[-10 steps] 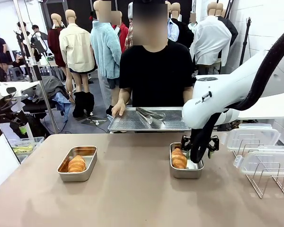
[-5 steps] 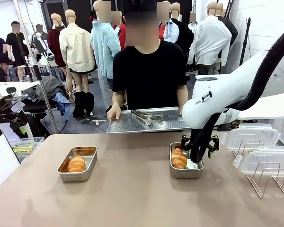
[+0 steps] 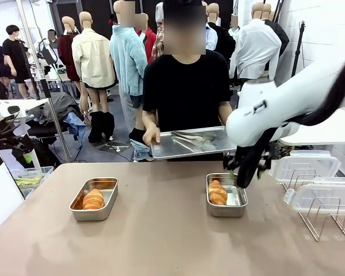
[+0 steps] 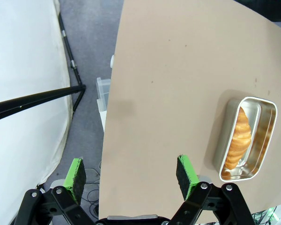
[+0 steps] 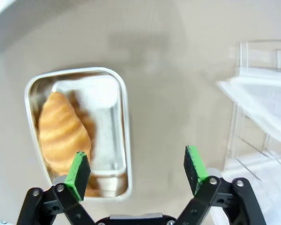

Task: Place the bread in airtight containers.
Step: Pick up one Airtight Container lid and hand it to the human.

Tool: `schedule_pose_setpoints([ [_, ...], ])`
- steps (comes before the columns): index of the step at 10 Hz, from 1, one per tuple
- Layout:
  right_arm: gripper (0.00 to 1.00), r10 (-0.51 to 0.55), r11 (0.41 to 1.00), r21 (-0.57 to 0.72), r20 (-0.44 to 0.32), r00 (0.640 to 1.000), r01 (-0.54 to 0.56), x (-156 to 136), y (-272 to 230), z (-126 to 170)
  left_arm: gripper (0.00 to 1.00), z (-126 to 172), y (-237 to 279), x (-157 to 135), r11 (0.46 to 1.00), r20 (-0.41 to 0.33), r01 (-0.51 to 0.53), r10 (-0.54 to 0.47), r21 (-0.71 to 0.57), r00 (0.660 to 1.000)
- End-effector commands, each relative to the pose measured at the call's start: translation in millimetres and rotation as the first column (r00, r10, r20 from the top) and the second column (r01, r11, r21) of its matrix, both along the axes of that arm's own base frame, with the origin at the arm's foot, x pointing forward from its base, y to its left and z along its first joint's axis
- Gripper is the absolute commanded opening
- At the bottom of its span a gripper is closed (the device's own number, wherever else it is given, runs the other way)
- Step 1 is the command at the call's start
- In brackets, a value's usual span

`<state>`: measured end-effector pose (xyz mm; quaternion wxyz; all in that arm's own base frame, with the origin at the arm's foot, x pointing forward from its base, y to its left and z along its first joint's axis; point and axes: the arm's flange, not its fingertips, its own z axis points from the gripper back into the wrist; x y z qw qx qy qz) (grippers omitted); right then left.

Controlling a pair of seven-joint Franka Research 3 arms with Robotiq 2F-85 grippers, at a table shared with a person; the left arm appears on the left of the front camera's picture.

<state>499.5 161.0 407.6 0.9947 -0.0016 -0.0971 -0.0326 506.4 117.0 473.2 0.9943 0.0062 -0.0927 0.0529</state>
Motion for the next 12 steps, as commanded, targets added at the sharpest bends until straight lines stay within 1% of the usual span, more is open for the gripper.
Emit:
schedule_pose_setpoints([
  [1,1.00,-0.001,0.999,-0.043,0.112,0.994,0.006,-39.5,-37.1,54.9,1.00,1.5,0.2,-0.8,1.000,-0.003,-0.002,0.002,0.001,1.000],
  [2,1.00,0.005,0.999,-0.043,0.145,0.989,0.001,-53.3,-66.3,77.4,1.00,1.5,0.2,-0.8,1.000,-0.003,-0.002,0.002,0.001,1.000],
  [3,1.00,0.003,1.000,-0.011,0.168,0.986,-0.001,-66.7,-102.3,96.3,1.00,1.5,0.2,-0.8,1.000,-0.003,-0.002,0.002,0.001,1.000],
  [4,1.00,-0.053,0.999,0.010,0.211,0.976,0.052,-75.4,-152.1,113.4,1.00,1.5,0.2,-0.8,1.000,-0.003,-0.002,0.002,0.001,1.000],
  [5,1.00,-0.082,0.996,0.041,0.202,0.976,0.075,-81.7,-198.1,122.0,1.00,1.5,0.2,-0.8,1.000,-0.003,-0.002,0.002,0.001,1.000],
  [6,1.00,-0.149,0.988,0.066,0.211,0.966,0.138,-87.4,-240.3,122.4,1.00,1.5,0.2,-0.8,1.000,-0.003,-0.002,0.002,0.001,1.000],
  [7,1.00,-0.181,0.983,0.080,0.214,0.960,0.167,-94.5,-281.2,115.8,1.00,1.5,0.2,-0.8,1.000,-0.003,-0.002,0.002,0.001,1.000],
  [8,1.00,-0.164,0.984,0.110,0.207,0.965,0.144,-102.5,-307.8,108.9,1.00,1.5,0.2,-0.8,1.000,-0.003,-0.002,0.002,0.001,1.000],
  [9,1.00,-0.155,0.983,0.130,0.195,0.969,0.131,-109.8,-325.9,101.7,1.00,1.5,0.2,-0.8,1.000,-0.003,-0.002,0.002,0.001,1.000],
  [10,1.00,-0.159,0.979,0.157,0.196,0.968,0.129,-110.8,-336.2,94.1,1.00,1.5,0.2,-0.8,1.000,-0.003,-0.002,0.002,0.001,1.000],
  [11,1.00,-0.192,0.980,0.096,0.203,0.960,0.176,-114.8,-329.6,111.4,1.00,1.5,0.2,-0.8,1.000,-0.003,-0.002,0.002,0.001,1.000],
  [12,1.00,-0.192,0.980,0.096,0.203,0.960,0.176,-114.8,-329.6,111.4,1.00,1.5,0.2,-0.8,1.000,-0.003,-0.002,0.002,0.001,1.000],
])
